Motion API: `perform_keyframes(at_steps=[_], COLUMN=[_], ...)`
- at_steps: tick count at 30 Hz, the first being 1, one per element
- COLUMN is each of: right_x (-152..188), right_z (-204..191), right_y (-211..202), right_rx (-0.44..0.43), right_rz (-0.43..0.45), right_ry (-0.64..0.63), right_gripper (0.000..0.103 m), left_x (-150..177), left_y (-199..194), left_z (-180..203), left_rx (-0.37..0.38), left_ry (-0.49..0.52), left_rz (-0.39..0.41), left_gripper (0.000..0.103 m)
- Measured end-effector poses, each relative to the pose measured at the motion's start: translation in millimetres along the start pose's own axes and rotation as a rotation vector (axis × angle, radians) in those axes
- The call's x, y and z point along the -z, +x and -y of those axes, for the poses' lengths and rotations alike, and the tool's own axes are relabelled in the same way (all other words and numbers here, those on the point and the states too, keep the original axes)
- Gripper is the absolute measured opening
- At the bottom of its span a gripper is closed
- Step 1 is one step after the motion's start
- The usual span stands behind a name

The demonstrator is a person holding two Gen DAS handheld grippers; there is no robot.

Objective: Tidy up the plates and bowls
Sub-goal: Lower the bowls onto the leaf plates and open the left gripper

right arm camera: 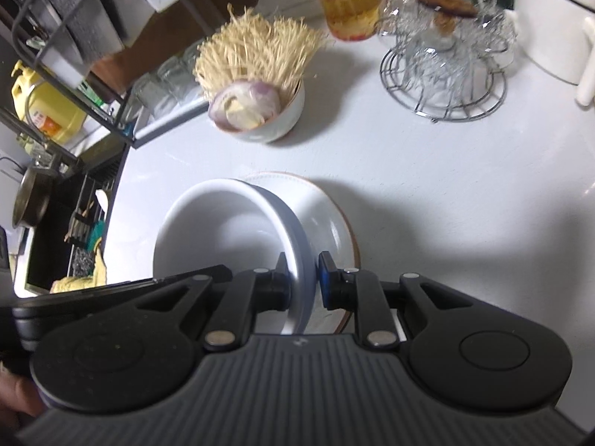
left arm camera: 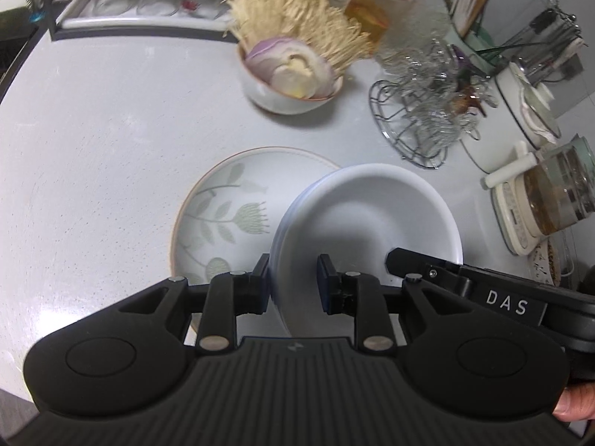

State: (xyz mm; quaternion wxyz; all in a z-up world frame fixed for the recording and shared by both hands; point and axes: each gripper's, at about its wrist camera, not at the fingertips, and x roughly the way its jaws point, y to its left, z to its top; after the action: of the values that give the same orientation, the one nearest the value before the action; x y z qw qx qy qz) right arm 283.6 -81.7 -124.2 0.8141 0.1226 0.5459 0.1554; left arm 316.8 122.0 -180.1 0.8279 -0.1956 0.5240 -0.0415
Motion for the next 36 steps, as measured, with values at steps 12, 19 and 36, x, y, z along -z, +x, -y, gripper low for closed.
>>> perform_keyframes(at_steps=[12,19,36], right_x=[-5,-8,-12], right_z=[-2,-5,-8], right_y=[36,46,23], right_rx=[-0.012,-0.004,-0.013], right_rz=[-0.054,-0.065,-0.012], right_ry=[-0.039,-0.045,-0.034], right_gripper=[0.019,0.02,0.049], left_x=[-8,-6,-11], left_y=[19,26,-12], left_z=[-10,-17,-14], left_rx=[-0.035,-0.045,-0.078], left_ry=[0.05,0.048,0.061], left_rz=[0.026,0.014,0.094], left_gripper=[0.028,0.028,0.049])
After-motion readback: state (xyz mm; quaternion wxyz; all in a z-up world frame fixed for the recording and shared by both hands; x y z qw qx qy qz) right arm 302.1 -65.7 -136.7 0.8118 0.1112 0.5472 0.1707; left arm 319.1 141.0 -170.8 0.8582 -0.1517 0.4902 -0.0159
